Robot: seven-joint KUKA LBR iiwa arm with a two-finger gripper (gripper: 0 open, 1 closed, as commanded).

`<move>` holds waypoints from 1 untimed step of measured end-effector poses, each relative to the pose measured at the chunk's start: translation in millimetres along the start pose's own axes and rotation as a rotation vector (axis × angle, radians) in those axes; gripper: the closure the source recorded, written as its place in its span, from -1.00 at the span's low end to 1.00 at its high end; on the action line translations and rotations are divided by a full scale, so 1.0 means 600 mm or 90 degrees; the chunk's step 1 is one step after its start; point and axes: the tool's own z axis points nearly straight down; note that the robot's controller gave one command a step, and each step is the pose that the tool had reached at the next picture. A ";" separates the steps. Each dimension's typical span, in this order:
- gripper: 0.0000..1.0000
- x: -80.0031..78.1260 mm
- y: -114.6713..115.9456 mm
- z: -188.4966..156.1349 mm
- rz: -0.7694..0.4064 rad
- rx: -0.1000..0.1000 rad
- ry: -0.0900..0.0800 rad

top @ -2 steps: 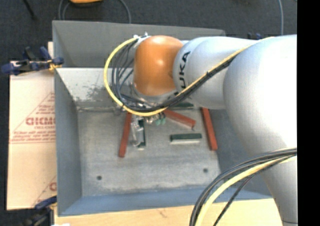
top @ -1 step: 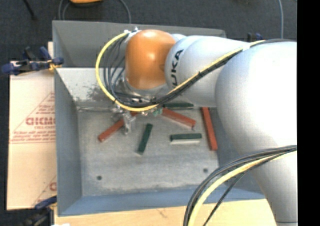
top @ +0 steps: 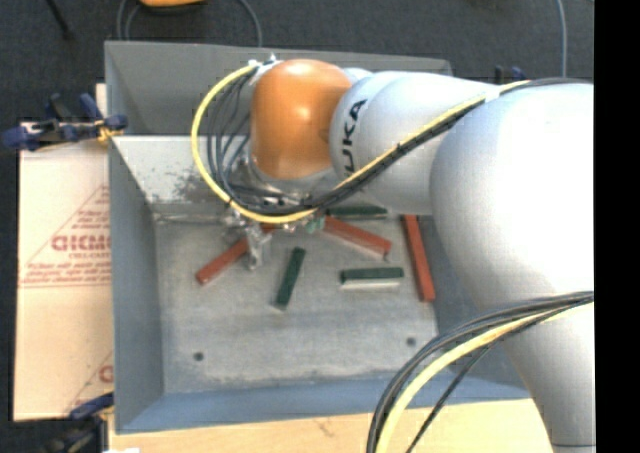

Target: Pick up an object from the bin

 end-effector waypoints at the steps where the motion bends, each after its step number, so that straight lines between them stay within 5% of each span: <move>1: 1.00 0.039 -0.016 -0.073 0.005 -0.003 0.006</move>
Offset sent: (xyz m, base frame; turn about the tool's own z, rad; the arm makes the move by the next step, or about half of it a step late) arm -0.0298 0.0275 0.1810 0.0685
